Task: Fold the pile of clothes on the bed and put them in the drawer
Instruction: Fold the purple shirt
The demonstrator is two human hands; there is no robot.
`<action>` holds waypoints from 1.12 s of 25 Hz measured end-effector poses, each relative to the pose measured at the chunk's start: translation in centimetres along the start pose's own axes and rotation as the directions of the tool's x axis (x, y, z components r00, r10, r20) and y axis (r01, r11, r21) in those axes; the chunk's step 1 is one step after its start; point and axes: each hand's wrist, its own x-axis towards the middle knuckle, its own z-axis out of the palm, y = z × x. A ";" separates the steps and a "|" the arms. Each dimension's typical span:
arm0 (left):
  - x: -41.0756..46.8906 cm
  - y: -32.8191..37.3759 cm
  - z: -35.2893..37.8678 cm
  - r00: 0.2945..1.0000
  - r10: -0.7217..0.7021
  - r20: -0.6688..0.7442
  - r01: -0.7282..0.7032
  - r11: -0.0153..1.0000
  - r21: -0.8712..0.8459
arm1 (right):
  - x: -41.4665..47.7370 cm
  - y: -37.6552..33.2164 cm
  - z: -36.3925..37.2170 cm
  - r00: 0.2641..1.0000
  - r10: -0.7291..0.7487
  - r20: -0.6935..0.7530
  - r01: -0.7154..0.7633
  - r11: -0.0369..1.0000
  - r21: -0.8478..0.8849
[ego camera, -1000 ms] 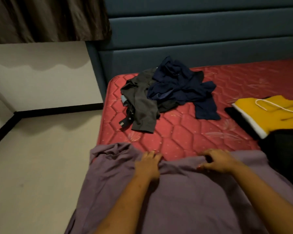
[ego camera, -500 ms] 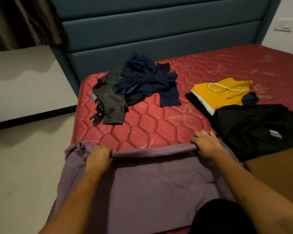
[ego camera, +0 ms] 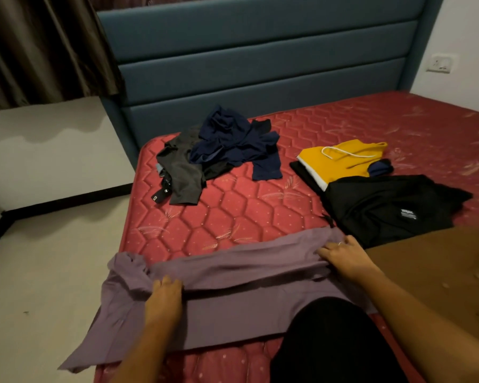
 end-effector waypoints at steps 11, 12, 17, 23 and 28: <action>-0.2 9.4 -2.7 0.981 0.196 0.001 -0.195 0.974 0.114 | 1.8 0.9 0.7 0.808 0.524 0.271 -0.546 0.490 0.680; 0.1 11.1 -3.1 0.978 0.209 0.019 -0.209 0.975 0.069 | 2.6 0.5 0.8 0.799 0.530 0.284 -0.548 0.448 0.706; 3.3 15.4 -2.0 0.968 0.249 0.034 -0.248 0.968 -0.021 | 6.0 1.2 0.5 0.755 0.564 0.334 -0.639 0.521 0.566; 8.4 18.8 -1.9 0.944 0.323 0.067 -0.319 0.946 -0.065 | 8.5 5.4 0.3 0.920 0.132 0.370 -0.320 0.797 0.512; 11.0 22.8 -1.6 0.923 0.354 0.152 -0.338 0.933 -0.121 | 10.3 8.9 0.7 0.894 -0.023 0.448 -0.226 0.840 0.494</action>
